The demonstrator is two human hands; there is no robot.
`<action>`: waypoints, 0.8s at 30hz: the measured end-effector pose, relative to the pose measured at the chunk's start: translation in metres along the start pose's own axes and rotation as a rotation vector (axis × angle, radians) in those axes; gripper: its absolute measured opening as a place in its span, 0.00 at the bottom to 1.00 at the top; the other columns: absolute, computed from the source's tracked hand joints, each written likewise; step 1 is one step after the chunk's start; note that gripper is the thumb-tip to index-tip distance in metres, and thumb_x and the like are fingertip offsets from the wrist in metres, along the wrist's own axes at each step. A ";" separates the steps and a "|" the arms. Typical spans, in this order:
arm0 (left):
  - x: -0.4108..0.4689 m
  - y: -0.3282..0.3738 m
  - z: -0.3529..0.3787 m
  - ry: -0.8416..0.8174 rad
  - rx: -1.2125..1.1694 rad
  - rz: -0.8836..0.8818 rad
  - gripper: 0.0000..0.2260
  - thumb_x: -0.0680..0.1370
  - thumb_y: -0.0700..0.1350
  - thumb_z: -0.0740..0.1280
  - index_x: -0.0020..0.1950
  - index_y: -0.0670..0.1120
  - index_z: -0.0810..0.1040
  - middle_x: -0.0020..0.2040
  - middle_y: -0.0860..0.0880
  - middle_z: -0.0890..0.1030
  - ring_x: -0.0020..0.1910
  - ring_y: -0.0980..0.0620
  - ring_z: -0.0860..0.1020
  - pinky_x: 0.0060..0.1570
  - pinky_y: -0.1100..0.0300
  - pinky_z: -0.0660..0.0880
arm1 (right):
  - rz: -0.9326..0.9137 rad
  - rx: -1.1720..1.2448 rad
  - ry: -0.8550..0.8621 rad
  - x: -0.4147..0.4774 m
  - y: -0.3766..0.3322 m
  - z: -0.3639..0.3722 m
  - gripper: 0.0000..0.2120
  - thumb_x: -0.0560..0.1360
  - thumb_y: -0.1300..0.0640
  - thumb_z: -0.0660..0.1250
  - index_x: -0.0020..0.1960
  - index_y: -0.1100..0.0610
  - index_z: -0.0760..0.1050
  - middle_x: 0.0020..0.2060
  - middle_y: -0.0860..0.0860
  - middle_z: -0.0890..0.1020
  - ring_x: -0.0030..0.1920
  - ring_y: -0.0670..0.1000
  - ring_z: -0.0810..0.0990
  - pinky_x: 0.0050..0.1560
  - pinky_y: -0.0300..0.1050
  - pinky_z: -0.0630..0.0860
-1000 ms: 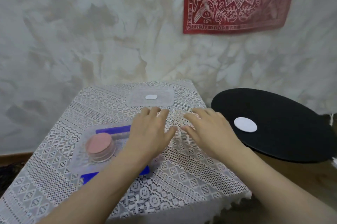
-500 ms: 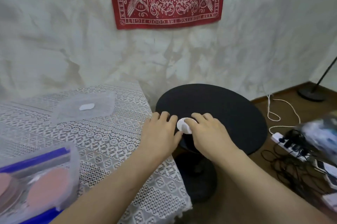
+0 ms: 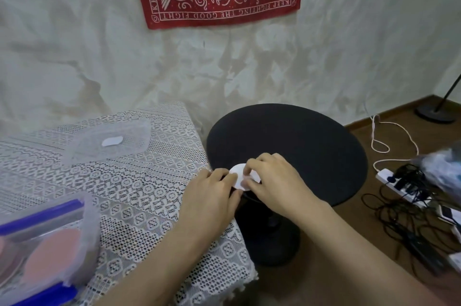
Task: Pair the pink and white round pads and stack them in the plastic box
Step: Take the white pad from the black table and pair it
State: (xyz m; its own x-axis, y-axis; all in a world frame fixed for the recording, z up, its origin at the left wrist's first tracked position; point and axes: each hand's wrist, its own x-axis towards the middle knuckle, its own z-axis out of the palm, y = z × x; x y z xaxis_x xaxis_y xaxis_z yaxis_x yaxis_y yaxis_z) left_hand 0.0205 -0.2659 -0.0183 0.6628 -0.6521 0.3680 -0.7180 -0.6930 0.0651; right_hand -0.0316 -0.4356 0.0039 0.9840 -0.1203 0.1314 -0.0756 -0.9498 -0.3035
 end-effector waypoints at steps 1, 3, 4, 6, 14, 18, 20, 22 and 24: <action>-0.003 -0.001 -0.001 0.010 -0.009 -0.002 0.13 0.79 0.55 0.64 0.56 0.49 0.82 0.52 0.52 0.83 0.43 0.49 0.77 0.42 0.51 0.77 | 0.024 0.022 -0.049 0.002 -0.003 -0.001 0.17 0.79 0.45 0.65 0.66 0.47 0.74 0.61 0.48 0.75 0.60 0.52 0.71 0.52 0.42 0.69; -0.006 0.000 -0.003 0.017 -0.009 -0.001 0.12 0.75 0.53 0.71 0.54 0.48 0.83 0.50 0.52 0.84 0.42 0.48 0.77 0.39 0.51 0.78 | 0.092 0.059 -0.146 0.006 -0.008 -0.006 0.25 0.79 0.45 0.67 0.73 0.49 0.68 0.65 0.51 0.72 0.64 0.54 0.70 0.56 0.45 0.70; -0.008 0.000 -0.003 0.017 -0.007 -0.001 0.11 0.74 0.52 0.73 0.53 0.48 0.83 0.49 0.52 0.84 0.41 0.49 0.76 0.37 0.52 0.77 | 0.126 0.064 -0.180 0.007 -0.010 -0.008 0.27 0.78 0.45 0.68 0.74 0.51 0.67 0.66 0.53 0.71 0.66 0.55 0.70 0.58 0.48 0.71; -0.012 0.000 -0.004 0.015 -0.005 -0.001 0.11 0.72 0.50 0.75 0.52 0.49 0.83 0.49 0.53 0.84 0.40 0.49 0.76 0.35 0.53 0.77 | 0.170 0.072 -0.232 0.009 -0.014 -0.008 0.29 0.77 0.43 0.70 0.73 0.53 0.68 0.65 0.54 0.71 0.65 0.57 0.70 0.59 0.50 0.72; -0.030 -0.005 -0.009 0.077 -0.029 0.006 0.10 0.77 0.49 0.70 0.58 0.51 0.80 0.53 0.54 0.82 0.43 0.49 0.77 0.37 0.53 0.77 | 0.242 0.312 -0.209 -0.005 -0.035 -0.015 0.08 0.79 0.56 0.62 0.57 0.51 0.67 0.53 0.51 0.75 0.51 0.54 0.76 0.45 0.50 0.74; -0.138 -0.062 -0.041 0.137 -0.061 -0.238 0.15 0.81 0.54 0.64 0.67 0.54 0.75 0.56 0.57 0.80 0.47 0.55 0.75 0.43 0.59 0.75 | 0.066 0.517 -0.291 -0.018 -0.135 0.024 0.08 0.76 0.59 0.59 0.49 0.46 0.70 0.46 0.48 0.79 0.46 0.52 0.77 0.43 0.52 0.75; -0.212 -0.075 -0.064 0.151 -0.154 -0.415 0.17 0.82 0.58 0.61 0.69 0.56 0.73 0.54 0.59 0.80 0.46 0.59 0.72 0.43 0.64 0.69 | -0.073 0.538 -0.349 -0.037 -0.194 0.048 0.08 0.74 0.59 0.60 0.48 0.45 0.71 0.44 0.47 0.81 0.45 0.53 0.79 0.45 0.55 0.77; -0.223 -0.066 -0.064 0.174 -0.244 -0.448 0.16 0.81 0.59 0.62 0.67 0.58 0.74 0.50 0.60 0.81 0.44 0.60 0.73 0.41 0.65 0.67 | -0.106 0.633 -0.356 -0.048 -0.189 0.047 0.09 0.74 0.59 0.62 0.47 0.45 0.72 0.43 0.48 0.82 0.44 0.52 0.79 0.46 0.57 0.77; -0.233 -0.068 -0.067 0.158 -0.322 -0.482 0.13 0.79 0.60 0.64 0.63 0.60 0.75 0.48 0.61 0.82 0.43 0.61 0.77 0.39 0.64 0.70 | -0.135 0.623 -0.386 -0.056 -0.188 0.049 0.10 0.77 0.60 0.63 0.46 0.44 0.72 0.44 0.48 0.82 0.44 0.52 0.79 0.44 0.55 0.78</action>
State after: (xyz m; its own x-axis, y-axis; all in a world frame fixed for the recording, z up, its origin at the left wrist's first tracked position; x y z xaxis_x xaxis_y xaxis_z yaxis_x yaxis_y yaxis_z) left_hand -0.0992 -0.0463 -0.0466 0.9078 -0.2167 0.3592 -0.3890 -0.7554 0.5273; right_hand -0.0647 -0.2361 0.0070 0.9736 0.2049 -0.1009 0.0422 -0.5955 -0.8023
